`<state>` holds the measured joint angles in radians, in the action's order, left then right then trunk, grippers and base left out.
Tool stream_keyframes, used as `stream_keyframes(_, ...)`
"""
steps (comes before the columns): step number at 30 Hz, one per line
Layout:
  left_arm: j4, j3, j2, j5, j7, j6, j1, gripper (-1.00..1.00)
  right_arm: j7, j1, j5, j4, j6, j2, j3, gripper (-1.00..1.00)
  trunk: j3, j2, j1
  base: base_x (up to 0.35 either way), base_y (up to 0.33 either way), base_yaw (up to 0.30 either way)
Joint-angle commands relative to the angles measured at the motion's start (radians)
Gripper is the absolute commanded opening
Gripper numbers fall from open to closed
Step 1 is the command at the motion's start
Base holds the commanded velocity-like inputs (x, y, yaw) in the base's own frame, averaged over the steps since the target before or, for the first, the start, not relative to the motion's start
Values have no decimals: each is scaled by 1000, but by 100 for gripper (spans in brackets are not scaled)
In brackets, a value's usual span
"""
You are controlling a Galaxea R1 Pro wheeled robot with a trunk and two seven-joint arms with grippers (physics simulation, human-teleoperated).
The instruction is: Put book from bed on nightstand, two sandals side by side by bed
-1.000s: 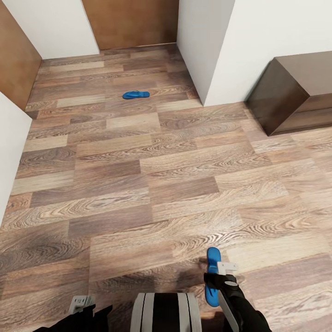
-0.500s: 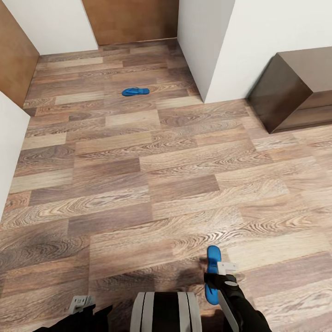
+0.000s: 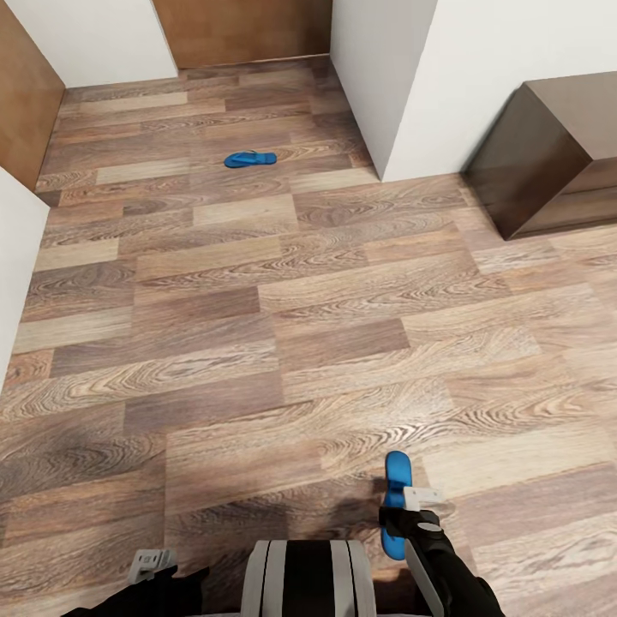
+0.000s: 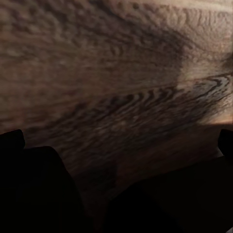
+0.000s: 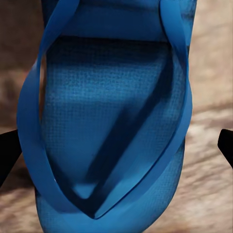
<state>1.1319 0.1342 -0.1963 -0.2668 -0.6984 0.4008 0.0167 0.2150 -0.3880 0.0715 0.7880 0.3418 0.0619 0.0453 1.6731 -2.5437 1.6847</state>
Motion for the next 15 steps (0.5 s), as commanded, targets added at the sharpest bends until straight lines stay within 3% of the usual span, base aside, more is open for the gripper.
stream_keyframes(1, 0, 1, 0, -8, -2, 9, 0, 100, 8, 0, 7, 1, 4, -1, 4, 100, 1, 0, 0, 0, 0, 0)
stream_keyframes(4, 0, 1, 0, -8, -2, 9, 0, 100, 8, 0, 7, 1, 4, -1, 4, 100, 1, 0, 0, 0, 0, 0)
stream_keyframes(5, 0, 1, 0, -8, -2, 9, 0, 100, 8, 0, 7, 2, 4, -1, 5, -100, 1, 0, 0, 0, 0, 0)
stream_keyframes(15, 0, 1, 0, -8, -3, 9, 0, 100, 9, 0, 7, 2, 3, -1, 36, -100, 1, 0, 0, 0, 0, 0)
